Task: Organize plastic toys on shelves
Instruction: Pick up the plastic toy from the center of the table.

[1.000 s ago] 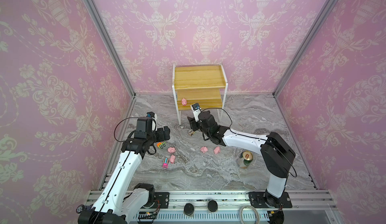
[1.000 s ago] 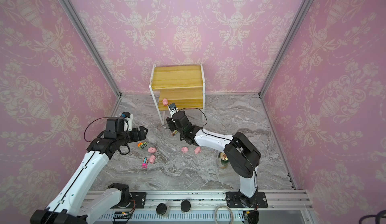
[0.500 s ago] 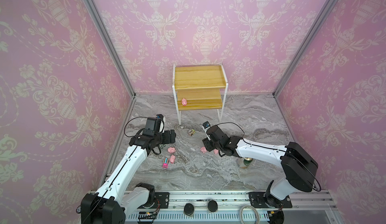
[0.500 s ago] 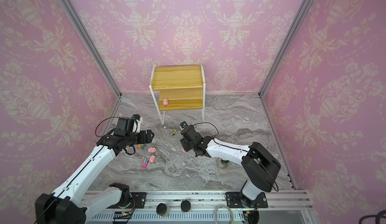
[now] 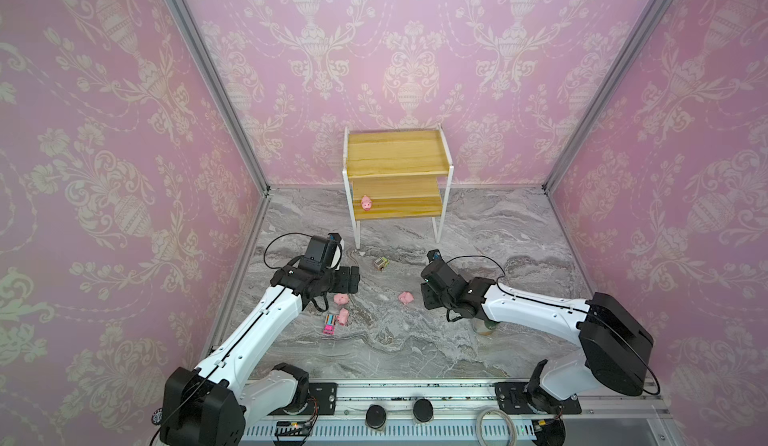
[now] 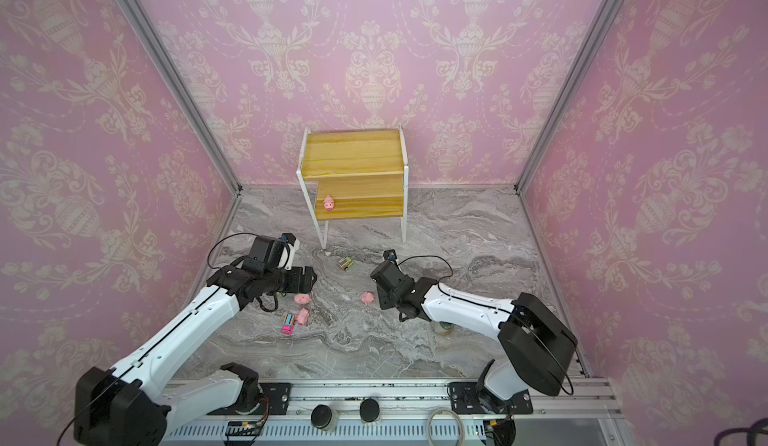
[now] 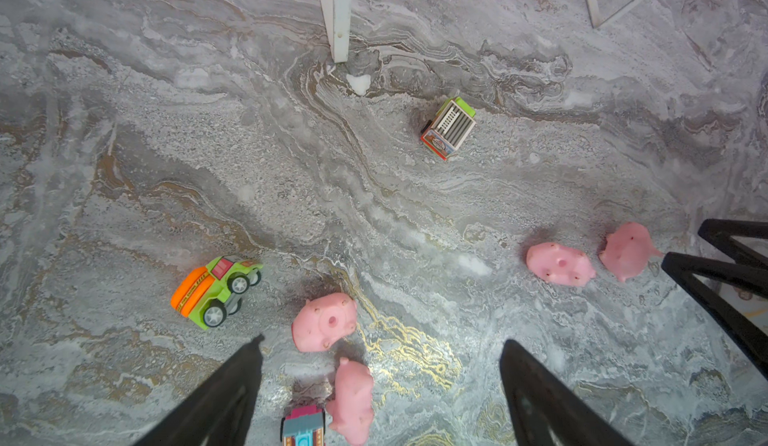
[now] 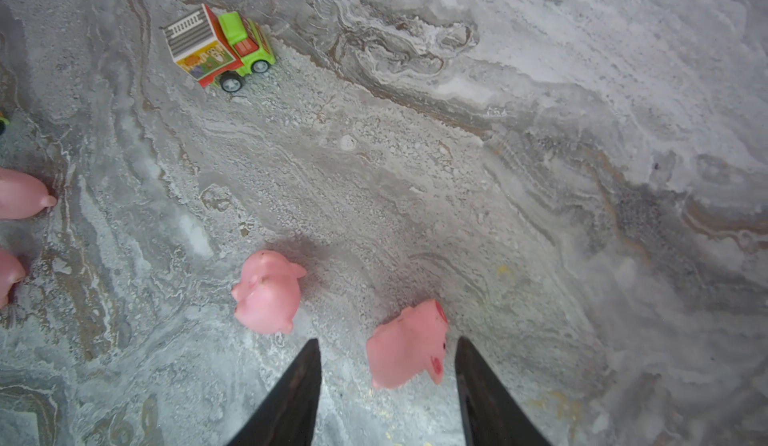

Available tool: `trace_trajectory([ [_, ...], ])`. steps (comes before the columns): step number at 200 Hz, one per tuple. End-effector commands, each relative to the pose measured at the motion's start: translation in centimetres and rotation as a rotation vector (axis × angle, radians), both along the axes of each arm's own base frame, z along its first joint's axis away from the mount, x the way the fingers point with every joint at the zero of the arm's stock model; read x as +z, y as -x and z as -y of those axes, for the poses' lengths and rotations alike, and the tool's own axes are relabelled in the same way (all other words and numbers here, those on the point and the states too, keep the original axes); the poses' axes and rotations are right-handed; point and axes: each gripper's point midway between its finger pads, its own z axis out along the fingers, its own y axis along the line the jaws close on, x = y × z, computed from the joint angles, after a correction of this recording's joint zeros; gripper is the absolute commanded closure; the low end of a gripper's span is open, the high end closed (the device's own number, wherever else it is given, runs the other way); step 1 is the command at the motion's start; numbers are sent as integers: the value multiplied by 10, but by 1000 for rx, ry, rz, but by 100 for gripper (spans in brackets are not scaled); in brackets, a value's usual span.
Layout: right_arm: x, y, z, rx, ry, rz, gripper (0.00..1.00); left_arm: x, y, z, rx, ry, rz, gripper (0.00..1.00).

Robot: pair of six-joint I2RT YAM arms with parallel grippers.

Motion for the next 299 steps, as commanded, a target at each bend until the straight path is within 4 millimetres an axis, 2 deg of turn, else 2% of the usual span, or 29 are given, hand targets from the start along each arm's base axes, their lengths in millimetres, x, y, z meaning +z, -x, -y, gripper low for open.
trace_trajectory([
  [1, -15, 9, 16, -88, 38, -52, 49, -3, 3, -2, -21, -42, -14, 9],
  [30, -27, 12, 17, -111, 47, -88, 52, -3, 4, -1, -26, -39, -16, 9],
  [73, -44, 10, 6, -119, 25, -128, 54, -3, 3, 1, -32, -40, -12, 9],
  [104, -51, 3, -4, -108, 18, -135, 68, -2, 3, 1, -34, -39, -12, 9],
  [130, -49, -2, -14, -76, 14, -126, 85, -1, 3, 1, -33, -37, -9, 9],
  [160, -35, -9, -29, -12, 20, -103, 92, 4, 3, 1, -38, -30, 7, 8],
  [185, -8, -17, -37, 54, 96, -44, 94, 3, 3, 0, -34, -36, 9, 8],
  [209, 17, -22, -47, 104, 98, 4, 95, 3, 1, -1, -29, -42, 2, 8],
  [221, 20, -18, -50, 134, 113, 10, 94, 3, 0, -4, -18, -39, 4, 7],
  [224, 32, -23, -57, 140, 94, 32, 94, 3, -1, -4, -15, -35, 3, 7],
  [228, 35, -23, -60, 151, 92, 35, 94, 3, -1, -6, -8, -30, 1, 7],
  [276, 51, -9, -95, 292, 131, 41, 94, 5, -17, -32, 124, 73, -16, 7],
  [299, 48, 3, -115, 369, 161, 31, 93, 8, -20, -50, 180, 42, -1, 7],
])
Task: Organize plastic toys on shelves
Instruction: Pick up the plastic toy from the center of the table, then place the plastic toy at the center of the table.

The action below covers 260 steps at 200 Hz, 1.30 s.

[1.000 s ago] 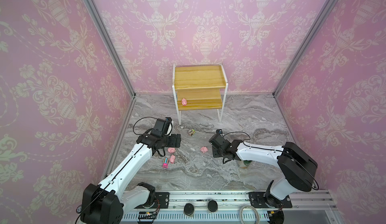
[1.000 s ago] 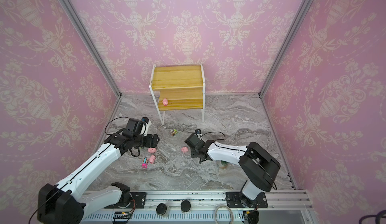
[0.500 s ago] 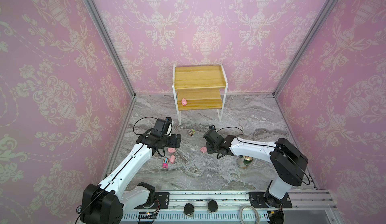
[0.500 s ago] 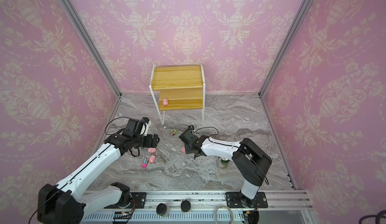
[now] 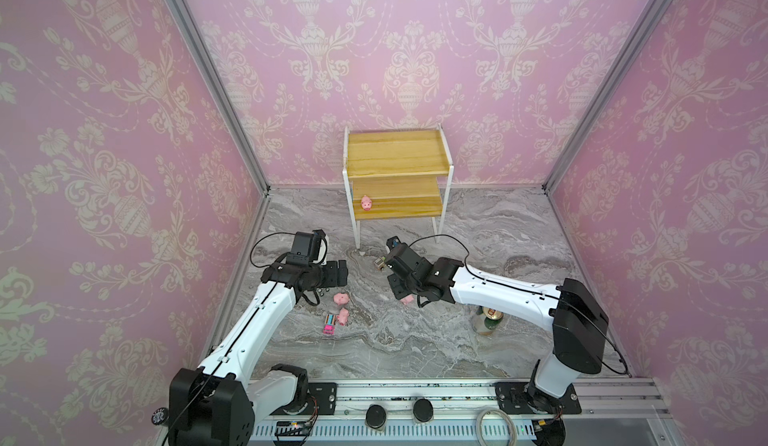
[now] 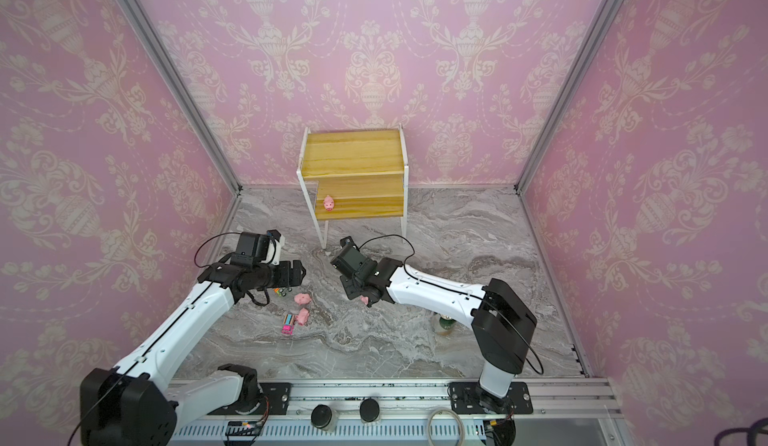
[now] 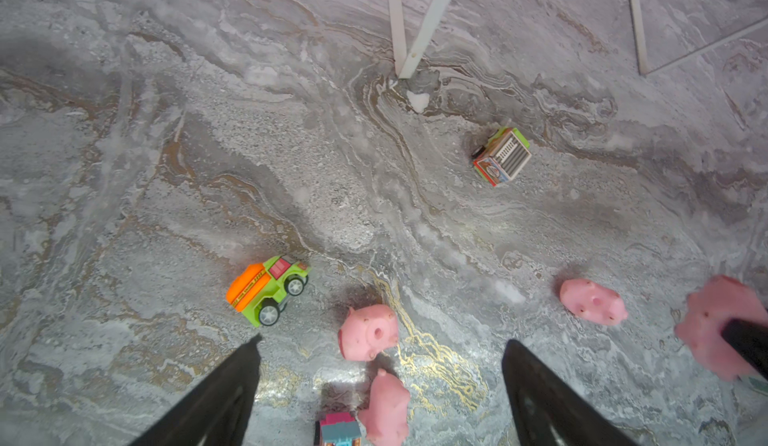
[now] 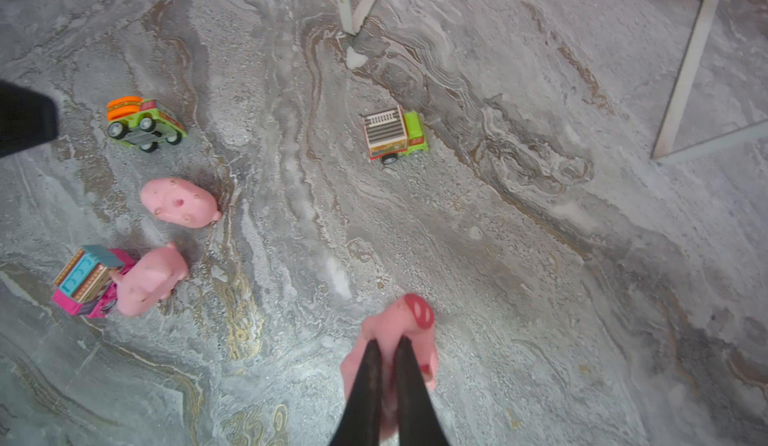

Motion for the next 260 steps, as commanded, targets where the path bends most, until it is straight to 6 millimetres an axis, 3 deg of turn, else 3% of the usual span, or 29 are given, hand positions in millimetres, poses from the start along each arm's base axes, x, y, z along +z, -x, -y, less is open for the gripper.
trace_trajectory([
  [1, -12, 16, -13, 100, 101, -19, 93, 11, -5, -9, 41, 10, 17, 7],
  [54, -43, 31, -43, 197, 189, -60, 93, 19, -2, -44, 156, -74, 58, 7],
  [112, -81, 34, -57, 256, 266, -148, 92, 20, -4, -47, 173, -59, 59, 6],
  [163, -101, 34, -73, 292, 269, -189, 89, 19, -3, -50, 185, -56, 58, 6],
  [175, -102, 33, -77, 300, 263, -191, 86, 20, -3, -52, 189, -56, 59, 6],
  [214, -82, 32, -91, 330, 185, -159, 61, 21, -2, -53, 197, -50, 64, 5],
  [260, -37, 35, -95, 330, 12, -70, 53, 22, -2, -52, 197, -43, 69, 5],
])
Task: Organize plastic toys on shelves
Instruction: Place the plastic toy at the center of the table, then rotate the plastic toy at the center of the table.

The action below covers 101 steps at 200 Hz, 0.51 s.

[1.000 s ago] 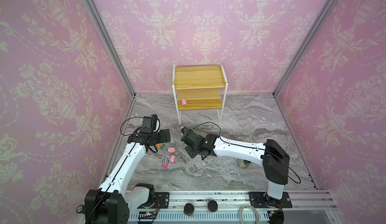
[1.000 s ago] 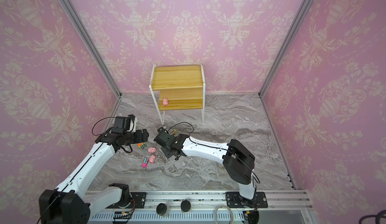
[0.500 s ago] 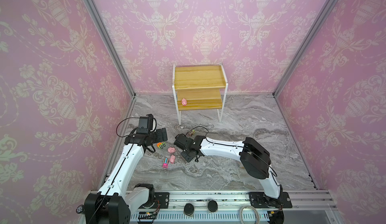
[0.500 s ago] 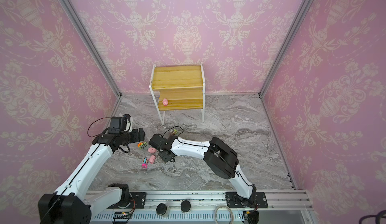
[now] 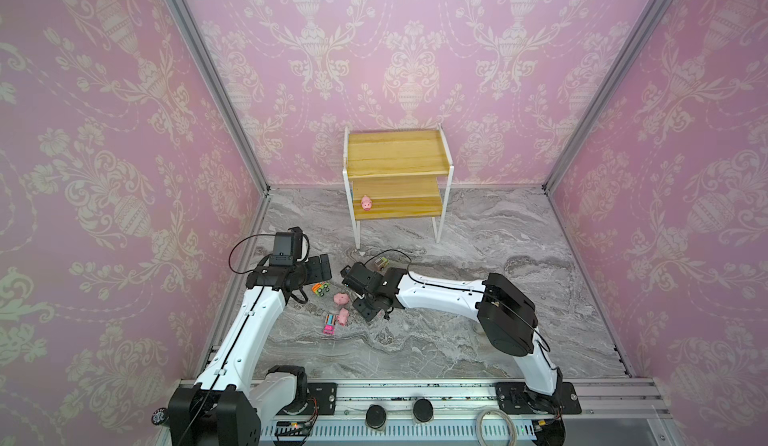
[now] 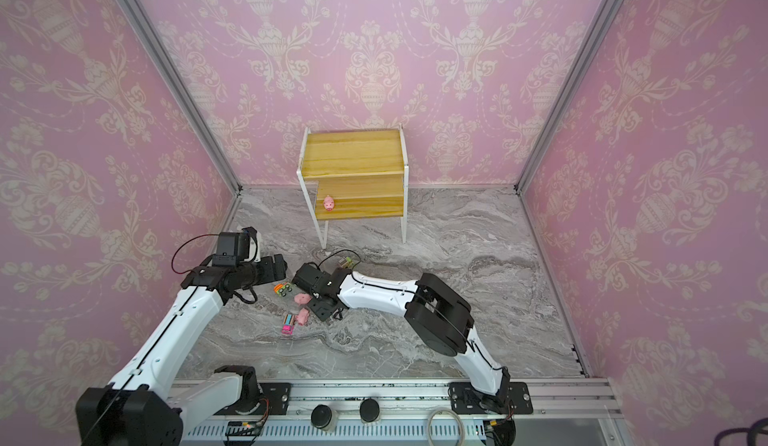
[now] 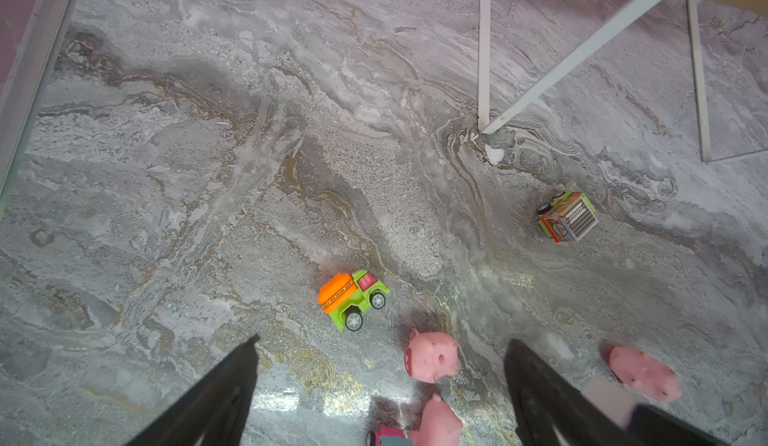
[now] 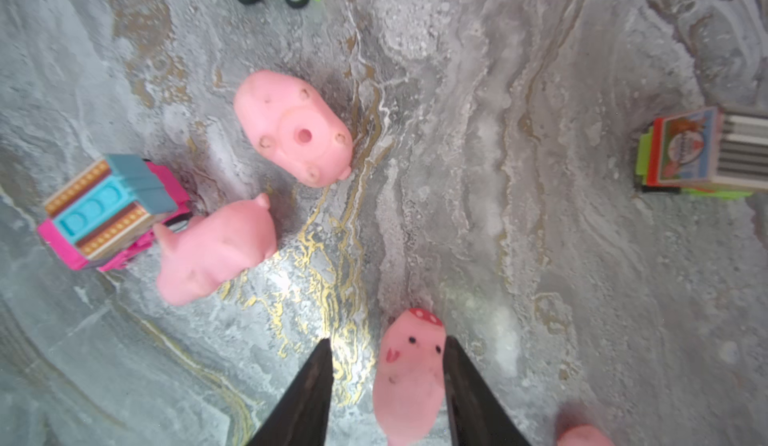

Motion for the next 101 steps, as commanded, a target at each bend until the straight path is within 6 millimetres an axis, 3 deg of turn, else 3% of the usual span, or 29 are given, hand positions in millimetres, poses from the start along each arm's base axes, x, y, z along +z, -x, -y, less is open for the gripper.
trace_trajectory([
  [1, 39, 2, -6, 1, -139, 42, 53, 7, 3, -4, 23, 3, 12, 5],
  [33, 43, 4, 13, -53, -180, 74, 48, 6, 3, -2, 20, 11, 12, 5],
  [101, -10, 18, 39, -114, -244, 61, 38, 17, 4, 12, -40, 70, 80, 1],
])
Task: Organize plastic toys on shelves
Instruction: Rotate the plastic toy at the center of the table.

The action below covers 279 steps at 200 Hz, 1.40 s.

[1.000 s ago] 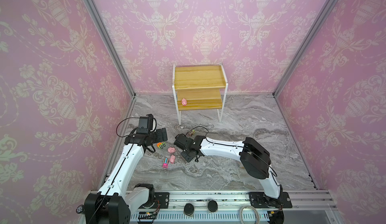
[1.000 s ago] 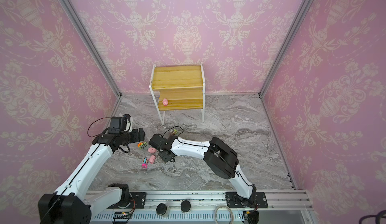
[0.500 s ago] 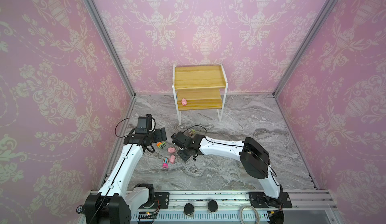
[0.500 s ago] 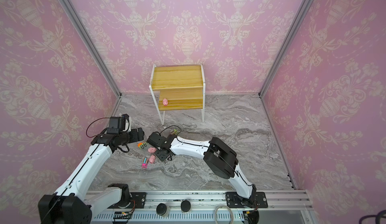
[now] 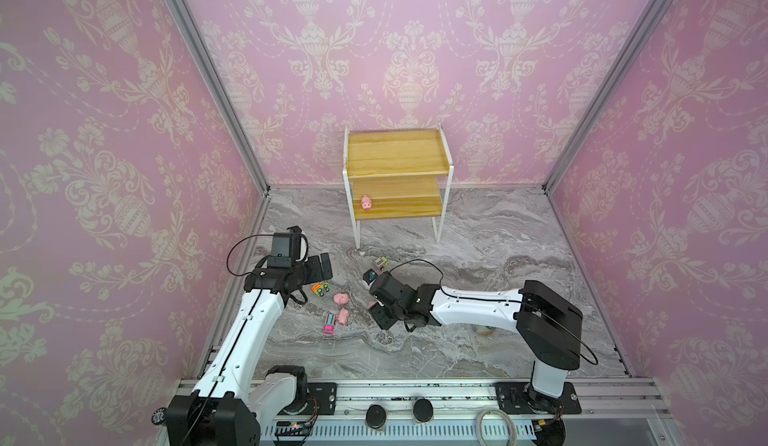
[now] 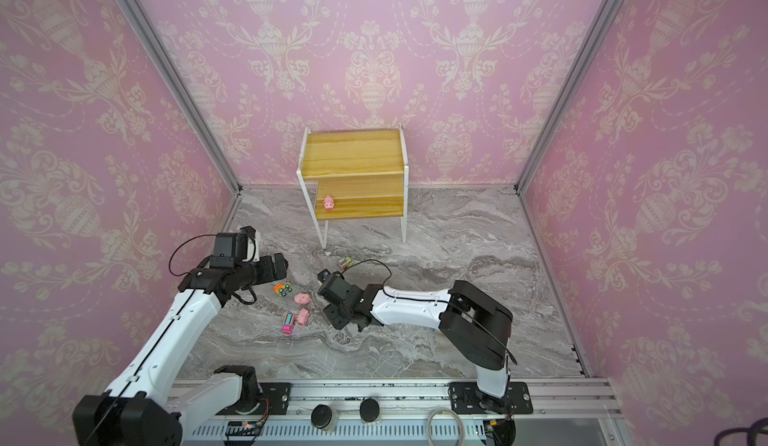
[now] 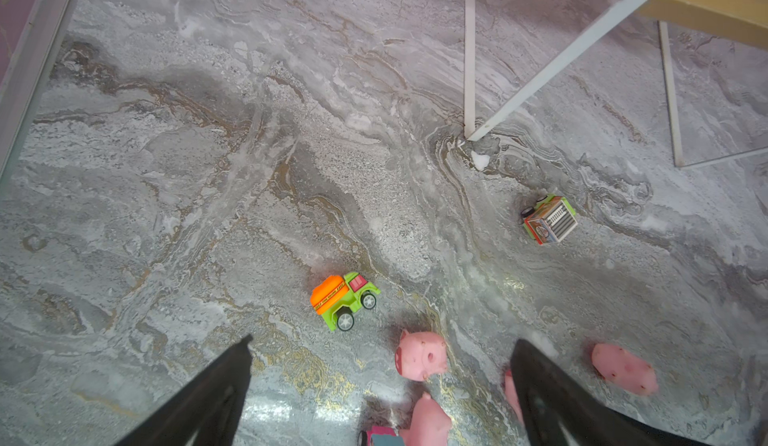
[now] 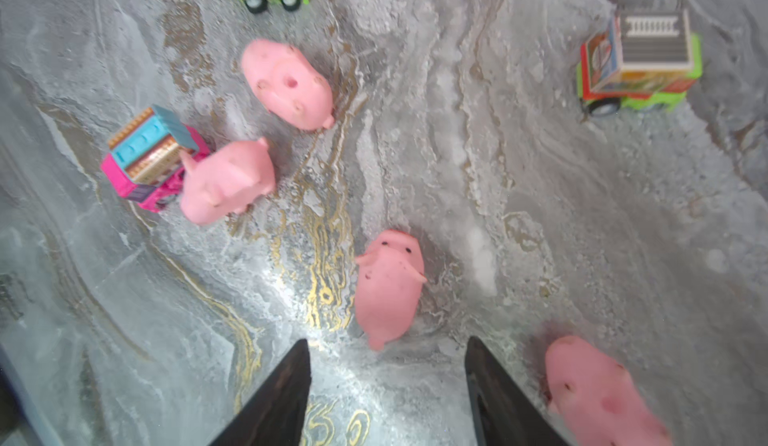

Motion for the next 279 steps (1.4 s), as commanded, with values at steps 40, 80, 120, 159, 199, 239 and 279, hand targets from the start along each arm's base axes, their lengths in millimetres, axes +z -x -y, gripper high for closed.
trace_trajectory([
  [40, -18, -7, -7, -47, -85, 36, 37, 5, 4, 18, -67, 47, 34, 1],
  [80, -34, -10, -8, -65, -79, 33, 37, 4, 4, 21, -82, 46, 28, 1],
  [120, -46, -12, 2, -84, -33, 50, 38, 4, 5, 23, -91, 40, 29, 1],
  [159, -50, -14, 19, -111, 9, 87, 38, 6, 5, 24, -97, 35, 36, 1],
  [199, -52, -16, 34, -123, 47, 121, 36, 6, 6, 25, -101, 28, 37, 1],
  [239, -56, -14, 42, -119, 65, 130, 35, 5, 7, 29, -117, 23, 32, 1],
  [279, -60, -18, 52, -140, 57, 130, 34, 4, 9, 38, -158, 13, 36, 2],
])
